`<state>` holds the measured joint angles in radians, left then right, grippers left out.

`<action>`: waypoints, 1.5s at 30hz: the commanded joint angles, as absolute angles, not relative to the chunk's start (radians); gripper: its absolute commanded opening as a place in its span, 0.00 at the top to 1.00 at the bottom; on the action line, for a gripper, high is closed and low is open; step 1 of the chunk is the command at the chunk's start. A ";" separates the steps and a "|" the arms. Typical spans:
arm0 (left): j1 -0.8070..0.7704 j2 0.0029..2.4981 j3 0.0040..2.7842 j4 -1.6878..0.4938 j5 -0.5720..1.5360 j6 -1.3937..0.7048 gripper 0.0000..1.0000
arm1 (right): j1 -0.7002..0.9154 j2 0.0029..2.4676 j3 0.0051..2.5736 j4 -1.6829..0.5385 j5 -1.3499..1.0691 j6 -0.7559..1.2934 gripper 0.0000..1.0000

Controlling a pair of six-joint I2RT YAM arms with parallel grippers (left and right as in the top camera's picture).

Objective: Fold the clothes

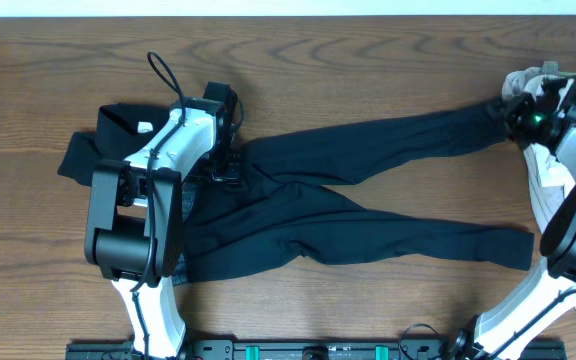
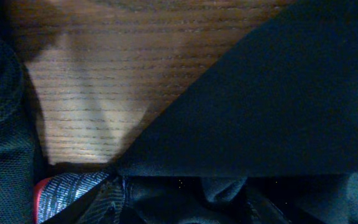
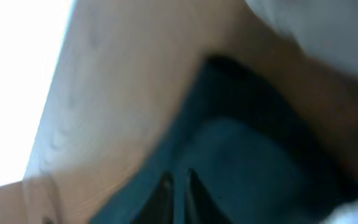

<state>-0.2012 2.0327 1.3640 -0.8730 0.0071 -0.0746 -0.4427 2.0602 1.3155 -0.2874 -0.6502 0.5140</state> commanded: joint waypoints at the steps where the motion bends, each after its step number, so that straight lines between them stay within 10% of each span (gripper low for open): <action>1: -0.199 2.028 1.355 -0.873 -0.012 -0.073 0.39 | -0.406 2.043 1.327 -0.364 -0.574 0.496 0.99; 18: -0.199 2.027 1.379 -0.866 -0.012 -0.061 0.39 | -0.123 2.131 1.327 -0.181 -0.229 0.547 0.99; 28: -0.199 1.995 1.522 -0.843 -0.012 0.010 0.39 | -0.162 2.138 1.328 0.160 -0.520 0.553 0.99; 37: -0.231 1.945 1.541 -0.862 0.256 0.123 0.42 | -0.195 2.078 1.328 -0.061 -0.820 0.430 0.98; 45: -0.371 1.948 1.496 -0.837 0.284 0.382 0.75 | -0.145 2.001 1.328 -0.326 -0.689 0.296 0.98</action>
<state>-0.3271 1.9556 1.5200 -0.8433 0.2447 0.2409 -0.1604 2.0533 1.3212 -0.3031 -0.7311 0.3676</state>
